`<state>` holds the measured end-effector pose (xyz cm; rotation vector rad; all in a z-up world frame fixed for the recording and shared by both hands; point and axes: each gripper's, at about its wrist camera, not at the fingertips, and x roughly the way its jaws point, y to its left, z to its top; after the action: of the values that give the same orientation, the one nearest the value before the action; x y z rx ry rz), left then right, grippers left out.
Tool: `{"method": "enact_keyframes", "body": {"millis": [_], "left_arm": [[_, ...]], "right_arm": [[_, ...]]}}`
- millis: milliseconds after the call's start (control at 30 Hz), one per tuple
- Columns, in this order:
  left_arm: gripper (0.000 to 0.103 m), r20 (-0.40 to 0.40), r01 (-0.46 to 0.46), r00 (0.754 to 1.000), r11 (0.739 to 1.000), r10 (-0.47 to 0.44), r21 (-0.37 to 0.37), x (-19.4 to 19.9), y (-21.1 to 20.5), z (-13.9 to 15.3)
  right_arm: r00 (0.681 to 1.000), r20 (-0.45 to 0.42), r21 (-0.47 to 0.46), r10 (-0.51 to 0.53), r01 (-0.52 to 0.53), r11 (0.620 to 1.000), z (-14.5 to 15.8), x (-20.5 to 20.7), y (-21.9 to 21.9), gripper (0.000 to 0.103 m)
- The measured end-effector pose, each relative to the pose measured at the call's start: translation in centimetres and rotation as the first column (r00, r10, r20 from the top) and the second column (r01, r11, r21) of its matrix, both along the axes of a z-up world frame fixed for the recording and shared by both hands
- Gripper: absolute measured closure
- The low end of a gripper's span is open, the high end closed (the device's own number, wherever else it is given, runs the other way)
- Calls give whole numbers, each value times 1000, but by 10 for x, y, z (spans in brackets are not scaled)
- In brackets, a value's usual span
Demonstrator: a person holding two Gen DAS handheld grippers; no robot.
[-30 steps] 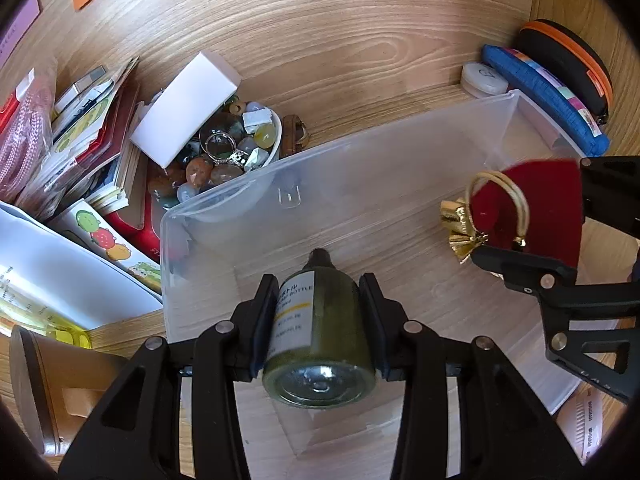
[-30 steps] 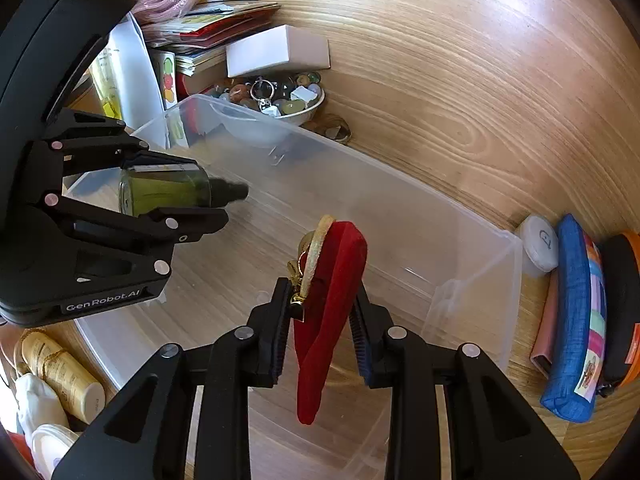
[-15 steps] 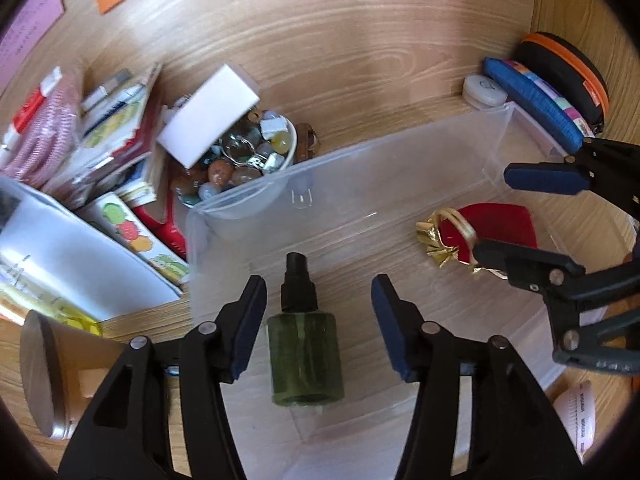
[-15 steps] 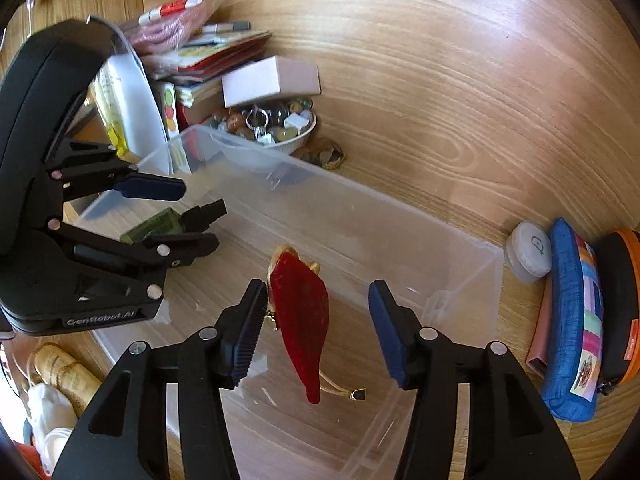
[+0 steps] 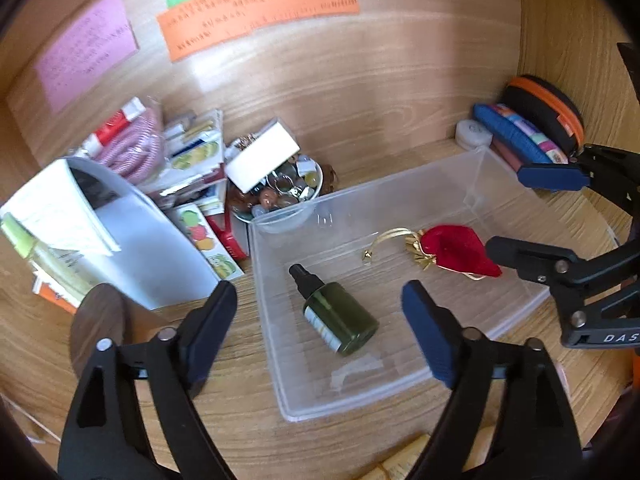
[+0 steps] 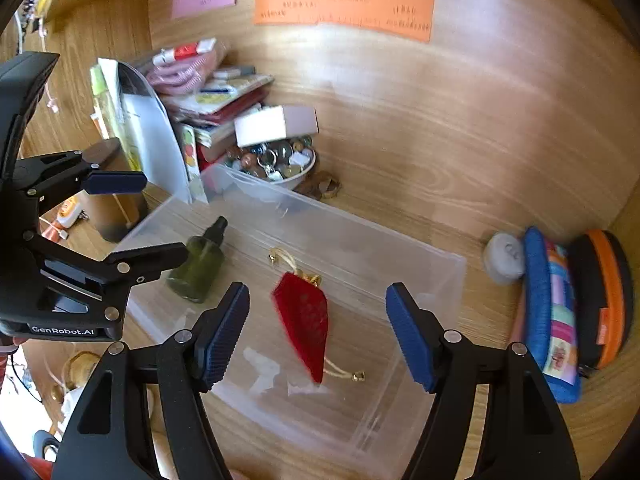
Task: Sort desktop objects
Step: 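Withdraw both tools from the bin toward the items on the desk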
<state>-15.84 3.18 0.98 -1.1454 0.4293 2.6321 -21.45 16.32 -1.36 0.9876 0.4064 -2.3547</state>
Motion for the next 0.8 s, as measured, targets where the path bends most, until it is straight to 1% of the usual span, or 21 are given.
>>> {"method": "enact_keyframes", "body": {"millis": [100, 167, 200, 433, 567, 700, 800], "left_arm": [[14, -27, -1, 1000, 1000, 1, 7, 12, -1, 8], [11, -43, 0, 999, 1000, 0, 15, 20, -3, 14], [10, -51, -1, 999, 1000, 2, 21, 25, -5, 17], [9, -91, -20, 996, 997, 27, 69, 58, -20, 33], [6, -104, -31, 994, 994, 42, 100, 72, -32, 37], [6, -119, -45, 991, 993, 59, 113, 90, -40, 38], [6, -123, -53, 990, 991, 68, 124, 102, -45, 35]], "right_arm": [[999, -32, 0, -6, 6, 1000, 11, 14, 3, 32], [999, -51, 0, -7, 7, 1000, 17, 23, 5, 25], [998, -63, 0, -8, 8, 1000, 20, 28, 6, 23], [991, -134, -3, -8, 8, 1000, 38, 67, 13, 23], [985, -174, -2, -8, 8, 1000, 44, 87, 18, 23], [981, -196, -12, -8, 6, 1000, 45, 105, 26, 23], [981, -193, -16, -12, 9, 1000, 43, 115, 32, 23]]}}
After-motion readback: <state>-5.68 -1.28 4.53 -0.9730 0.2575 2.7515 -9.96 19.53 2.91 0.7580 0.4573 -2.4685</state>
